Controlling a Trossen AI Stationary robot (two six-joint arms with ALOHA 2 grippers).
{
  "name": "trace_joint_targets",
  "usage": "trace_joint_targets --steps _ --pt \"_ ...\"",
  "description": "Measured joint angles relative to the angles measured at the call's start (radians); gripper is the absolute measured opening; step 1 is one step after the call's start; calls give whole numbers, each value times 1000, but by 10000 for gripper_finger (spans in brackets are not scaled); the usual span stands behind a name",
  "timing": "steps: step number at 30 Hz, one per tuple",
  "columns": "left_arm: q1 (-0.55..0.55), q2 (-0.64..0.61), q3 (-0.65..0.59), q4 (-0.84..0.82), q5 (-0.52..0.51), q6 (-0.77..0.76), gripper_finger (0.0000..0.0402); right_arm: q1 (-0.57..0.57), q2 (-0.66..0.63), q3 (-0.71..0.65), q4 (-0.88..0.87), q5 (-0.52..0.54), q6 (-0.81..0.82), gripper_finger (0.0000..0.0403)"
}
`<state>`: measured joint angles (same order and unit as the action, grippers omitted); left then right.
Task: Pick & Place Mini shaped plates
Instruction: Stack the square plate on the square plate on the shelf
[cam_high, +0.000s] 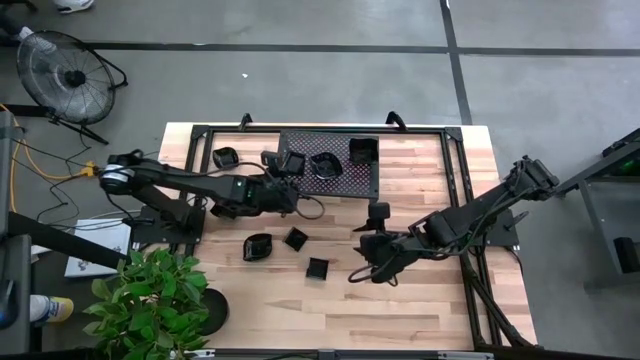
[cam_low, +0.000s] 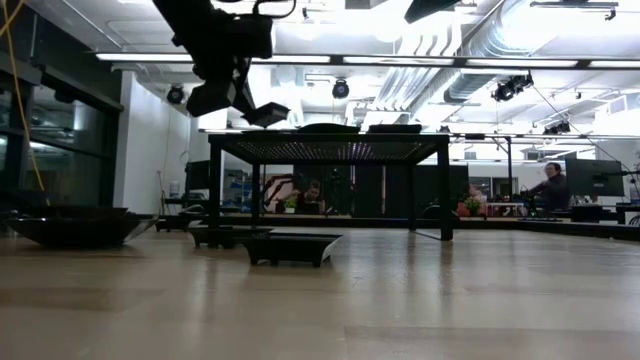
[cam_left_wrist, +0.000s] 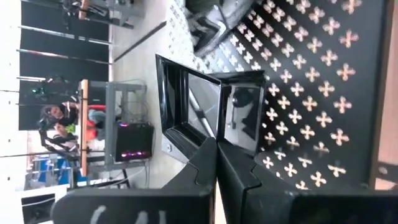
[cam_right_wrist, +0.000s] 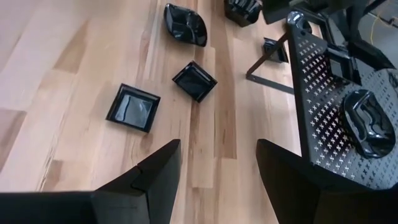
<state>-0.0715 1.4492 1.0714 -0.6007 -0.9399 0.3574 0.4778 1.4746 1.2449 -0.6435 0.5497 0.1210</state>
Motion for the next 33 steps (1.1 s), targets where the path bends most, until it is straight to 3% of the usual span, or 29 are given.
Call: trace_joint_targets --steps 33 --pt "42 9 -2 2 49 -44 0 0 0 0 20 -5 13 206"
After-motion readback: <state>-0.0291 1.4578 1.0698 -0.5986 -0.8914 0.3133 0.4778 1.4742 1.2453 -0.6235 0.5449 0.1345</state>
